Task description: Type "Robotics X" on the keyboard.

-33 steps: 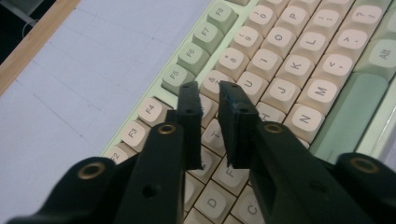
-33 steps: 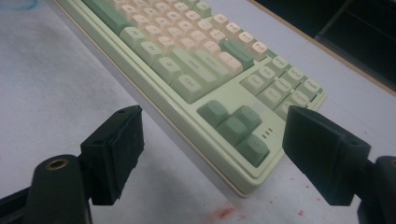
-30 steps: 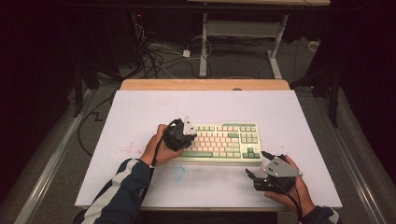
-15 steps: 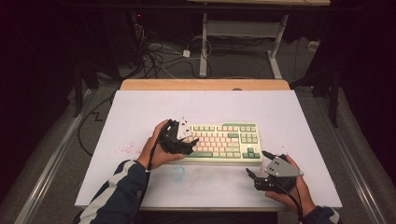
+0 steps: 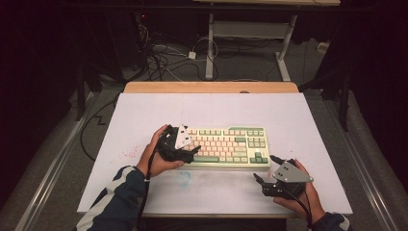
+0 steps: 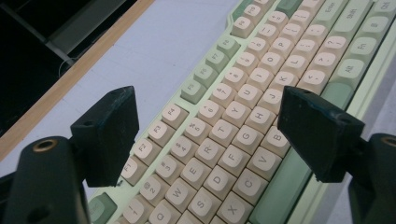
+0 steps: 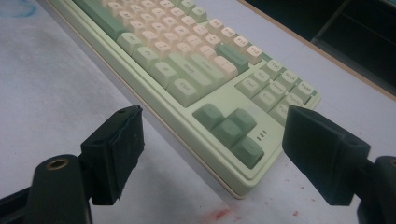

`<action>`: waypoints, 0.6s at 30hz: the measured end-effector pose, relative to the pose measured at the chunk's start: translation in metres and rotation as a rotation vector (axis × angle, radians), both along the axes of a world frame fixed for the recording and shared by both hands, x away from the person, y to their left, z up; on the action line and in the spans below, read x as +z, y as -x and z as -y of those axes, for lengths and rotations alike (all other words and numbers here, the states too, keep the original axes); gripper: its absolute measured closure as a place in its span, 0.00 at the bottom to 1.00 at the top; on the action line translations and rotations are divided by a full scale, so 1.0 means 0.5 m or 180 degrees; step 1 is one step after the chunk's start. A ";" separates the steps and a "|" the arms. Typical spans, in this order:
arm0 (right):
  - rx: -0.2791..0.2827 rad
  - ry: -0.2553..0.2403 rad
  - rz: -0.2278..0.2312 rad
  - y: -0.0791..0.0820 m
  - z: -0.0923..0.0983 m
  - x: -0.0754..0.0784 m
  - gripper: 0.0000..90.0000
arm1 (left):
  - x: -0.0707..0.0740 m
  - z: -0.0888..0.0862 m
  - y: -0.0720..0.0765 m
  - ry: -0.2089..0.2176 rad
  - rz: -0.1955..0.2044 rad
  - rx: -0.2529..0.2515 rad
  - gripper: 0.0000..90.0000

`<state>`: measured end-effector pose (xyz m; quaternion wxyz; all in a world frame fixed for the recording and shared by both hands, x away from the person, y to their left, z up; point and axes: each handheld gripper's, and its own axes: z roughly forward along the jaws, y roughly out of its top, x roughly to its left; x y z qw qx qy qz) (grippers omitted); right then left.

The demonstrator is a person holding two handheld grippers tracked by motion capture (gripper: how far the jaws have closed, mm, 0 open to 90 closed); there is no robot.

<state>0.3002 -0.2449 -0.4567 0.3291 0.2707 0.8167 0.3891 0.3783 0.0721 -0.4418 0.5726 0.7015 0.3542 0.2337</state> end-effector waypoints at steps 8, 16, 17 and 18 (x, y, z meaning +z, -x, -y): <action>-0.0003 0.0012 -0.0010 -0.001 0.001 -0.001 0.24 | -0.007 -0.012 0.018 -0.0079 0.0097 0.0013 0.22; -0.0013 0.0011 -0.0014 -0.001 -0.001 -0.001 0.24 | -0.016 -0.040 0.039 -0.0093 0.0190 0.0038 0.22; -0.0017 0.0015 -0.0007 -0.001 -0.001 -0.001 0.24 | -0.019 -0.043 0.040 -0.0090 0.0197 0.0064 0.22; -0.0027 0.0013 -0.0002 -0.001 -0.001 -0.001 0.24 | -0.021 -0.047 0.042 -0.0097 0.0210 0.0075 0.22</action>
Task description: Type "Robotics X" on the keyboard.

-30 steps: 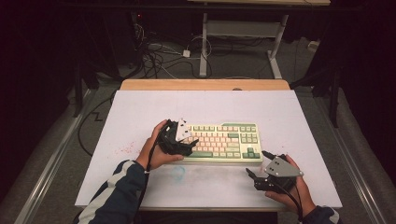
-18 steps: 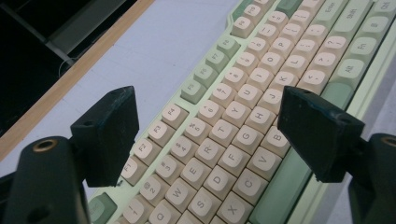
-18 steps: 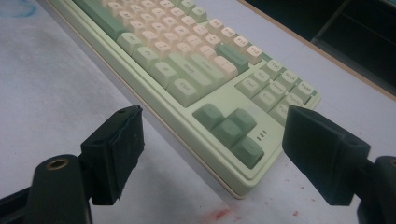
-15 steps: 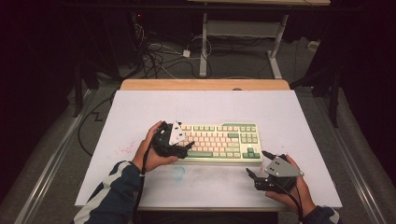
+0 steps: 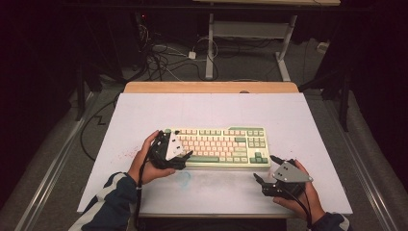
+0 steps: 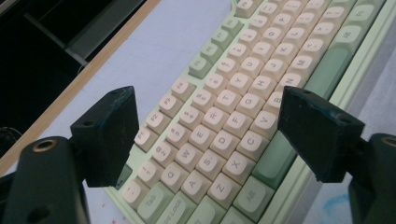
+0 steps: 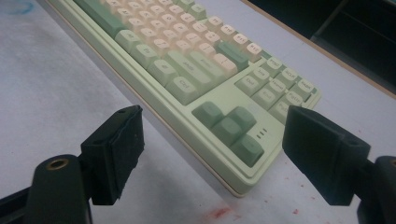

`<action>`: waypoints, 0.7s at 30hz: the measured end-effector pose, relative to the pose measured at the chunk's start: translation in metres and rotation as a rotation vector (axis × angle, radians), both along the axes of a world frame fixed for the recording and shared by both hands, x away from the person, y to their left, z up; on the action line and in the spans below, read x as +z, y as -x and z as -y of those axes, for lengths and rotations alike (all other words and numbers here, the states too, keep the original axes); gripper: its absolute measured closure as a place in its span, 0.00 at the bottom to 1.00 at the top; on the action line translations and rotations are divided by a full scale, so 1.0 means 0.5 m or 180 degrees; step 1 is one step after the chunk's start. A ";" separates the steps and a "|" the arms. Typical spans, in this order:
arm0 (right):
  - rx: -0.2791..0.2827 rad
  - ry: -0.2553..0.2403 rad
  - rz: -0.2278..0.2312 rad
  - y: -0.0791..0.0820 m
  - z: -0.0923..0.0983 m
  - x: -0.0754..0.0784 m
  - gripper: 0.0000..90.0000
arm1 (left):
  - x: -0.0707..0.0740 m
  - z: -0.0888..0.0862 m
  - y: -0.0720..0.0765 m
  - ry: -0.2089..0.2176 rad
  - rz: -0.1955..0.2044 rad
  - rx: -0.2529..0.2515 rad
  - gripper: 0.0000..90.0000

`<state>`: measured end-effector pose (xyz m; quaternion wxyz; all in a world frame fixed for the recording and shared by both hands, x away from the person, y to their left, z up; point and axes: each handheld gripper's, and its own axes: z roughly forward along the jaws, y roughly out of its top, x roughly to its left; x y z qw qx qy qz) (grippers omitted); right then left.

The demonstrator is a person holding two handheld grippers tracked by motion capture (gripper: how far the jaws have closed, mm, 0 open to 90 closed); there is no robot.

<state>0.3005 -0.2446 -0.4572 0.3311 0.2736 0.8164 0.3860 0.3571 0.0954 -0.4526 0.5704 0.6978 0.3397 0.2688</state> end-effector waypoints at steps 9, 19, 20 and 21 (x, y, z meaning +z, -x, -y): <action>-0.0039 0.0041 -0.0009 -0.002 -0.001 -0.002 0.27 | -0.021 -0.039 0.028 -0.0052 0.0005 0.0090 0.21; -0.0009 -0.0063 0.0007 0.000 -0.005 0.009 0.71 | -0.037 -0.087 0.064 -0.0047 -0.0102 0.0182 0.21; 0.0007 -0.0078 -0.0023 -0.002 -0.006 0.010 0.76 | -0.041 -0.092 0.066 -0.0053 -0.0115 0.0207 0.21; 0.0038 -0.0079 -0.0064 -0.005 -0.008 0.011 0.80 | -0.044 -0.096 0.068 -0.0053 -0.0137 0.0221 0.21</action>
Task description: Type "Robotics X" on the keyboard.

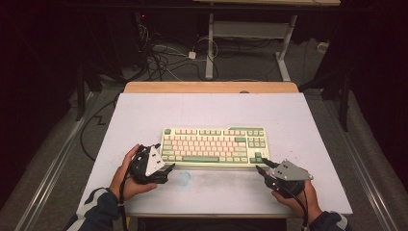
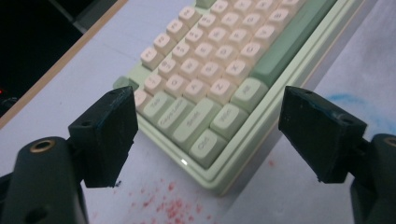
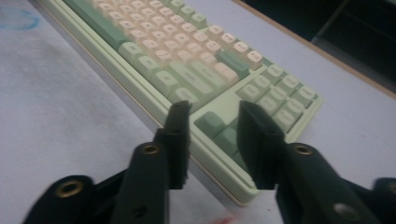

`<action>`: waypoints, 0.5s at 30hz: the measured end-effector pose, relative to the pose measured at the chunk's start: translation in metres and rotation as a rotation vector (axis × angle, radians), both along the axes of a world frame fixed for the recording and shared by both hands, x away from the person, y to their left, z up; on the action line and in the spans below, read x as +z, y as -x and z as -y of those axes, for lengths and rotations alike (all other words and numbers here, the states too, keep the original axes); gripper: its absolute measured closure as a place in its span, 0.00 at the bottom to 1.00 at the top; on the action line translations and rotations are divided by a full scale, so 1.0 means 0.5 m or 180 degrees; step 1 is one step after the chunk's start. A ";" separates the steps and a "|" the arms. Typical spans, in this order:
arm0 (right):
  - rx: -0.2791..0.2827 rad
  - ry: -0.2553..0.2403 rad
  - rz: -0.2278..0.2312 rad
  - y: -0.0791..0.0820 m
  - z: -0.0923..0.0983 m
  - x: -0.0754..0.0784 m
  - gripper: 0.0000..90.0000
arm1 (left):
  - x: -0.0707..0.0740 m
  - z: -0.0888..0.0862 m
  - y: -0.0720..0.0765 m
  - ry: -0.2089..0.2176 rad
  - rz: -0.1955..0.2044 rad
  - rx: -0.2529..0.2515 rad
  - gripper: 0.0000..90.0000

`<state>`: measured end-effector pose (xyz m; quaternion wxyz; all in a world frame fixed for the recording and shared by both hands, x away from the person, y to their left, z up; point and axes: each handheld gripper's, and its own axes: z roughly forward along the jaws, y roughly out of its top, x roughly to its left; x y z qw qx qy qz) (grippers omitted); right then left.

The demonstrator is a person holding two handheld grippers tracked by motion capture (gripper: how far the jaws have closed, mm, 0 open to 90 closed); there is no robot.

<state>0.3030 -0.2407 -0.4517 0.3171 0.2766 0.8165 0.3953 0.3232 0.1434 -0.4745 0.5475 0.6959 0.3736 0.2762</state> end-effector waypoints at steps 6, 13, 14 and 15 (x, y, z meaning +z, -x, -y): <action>0.0164 -0.0011 -0.0223 -0.024 -0.020 0.005 1.00 | -0.006 -0.023 0.006 -0.0021 -0.0010 0.0101 0.21; 0.0345 0.0020 -0.0239 -0.058 -0.068 0.019 1.00 | -0.012 -0.040 0.012 0.0020 -0.0074 0.0177 0.21; 0.0364 0.0022 -0.0233 -0.063 -0.076 0.021 1.00 | -0.013 -0.041 0.013 0.0009 -0.0089 0.0177 0.21; 0.0383 0.0034 -0.0223 -0.069 -0.084 0.022 1.00 | -0.014 -0.040 0.013 0.0002 -0.0098 0.0178 0.21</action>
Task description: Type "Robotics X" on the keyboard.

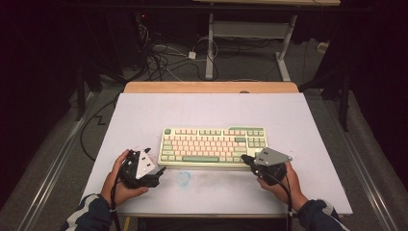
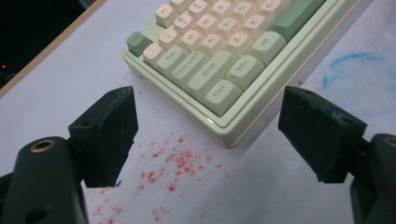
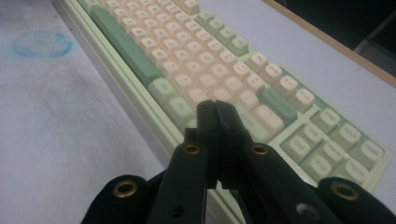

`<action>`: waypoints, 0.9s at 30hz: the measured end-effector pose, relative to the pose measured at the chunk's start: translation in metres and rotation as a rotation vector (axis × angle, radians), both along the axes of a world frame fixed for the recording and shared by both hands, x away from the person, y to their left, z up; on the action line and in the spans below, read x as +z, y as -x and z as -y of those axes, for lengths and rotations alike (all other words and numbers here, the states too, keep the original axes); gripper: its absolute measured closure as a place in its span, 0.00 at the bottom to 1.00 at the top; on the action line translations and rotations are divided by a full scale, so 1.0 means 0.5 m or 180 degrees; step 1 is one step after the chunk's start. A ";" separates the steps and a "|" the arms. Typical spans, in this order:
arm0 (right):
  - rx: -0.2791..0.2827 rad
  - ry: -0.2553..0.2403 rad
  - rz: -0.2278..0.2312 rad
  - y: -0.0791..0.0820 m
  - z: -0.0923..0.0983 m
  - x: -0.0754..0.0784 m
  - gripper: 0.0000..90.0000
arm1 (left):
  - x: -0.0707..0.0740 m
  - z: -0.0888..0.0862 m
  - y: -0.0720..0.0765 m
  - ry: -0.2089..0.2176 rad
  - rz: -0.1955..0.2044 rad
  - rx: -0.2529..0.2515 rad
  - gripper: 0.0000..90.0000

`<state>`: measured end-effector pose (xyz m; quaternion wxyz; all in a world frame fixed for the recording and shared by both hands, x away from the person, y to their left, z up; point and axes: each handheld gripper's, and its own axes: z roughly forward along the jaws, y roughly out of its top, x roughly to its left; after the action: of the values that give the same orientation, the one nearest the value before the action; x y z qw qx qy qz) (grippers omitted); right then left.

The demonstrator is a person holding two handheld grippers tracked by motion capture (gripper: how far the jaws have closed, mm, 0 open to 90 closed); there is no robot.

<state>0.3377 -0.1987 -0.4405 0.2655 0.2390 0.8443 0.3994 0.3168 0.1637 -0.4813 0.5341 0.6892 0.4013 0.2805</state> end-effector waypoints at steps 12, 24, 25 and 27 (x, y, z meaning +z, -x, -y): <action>0.0195 0.0049 -0.0013 -0.083 -0.101 0.012 1.00 | -0.006 0.005 -0.002 -0.0024 -0.0060 -0.0036 0.21; 0.0213 0.0336 -0.0148 -0.145 -0.178 -0.010 1.00 | -0.012 0.006 -0.001 -0.0051 -0.0094 -0.0061 0.21; 0.0210 0.0342 -0.0168 -0.149 -0.181 -0.013 1.00 | -0.013 0.006 -0.002 -0.0063 -0.0099 -0.0060 0.21; 0.0197 0.0379 -0.0192 -0.154 -0.185 -0.017 1.00 | -0.015 0.007 -0.003 -0.0068 -0.0109 -0.0057 0.21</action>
<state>0.4148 -0.1064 -0.4489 0.2412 0.2085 0.8812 0.3491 0.3182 0.1603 -0.4887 0.5223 0.7031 0.4013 0.2682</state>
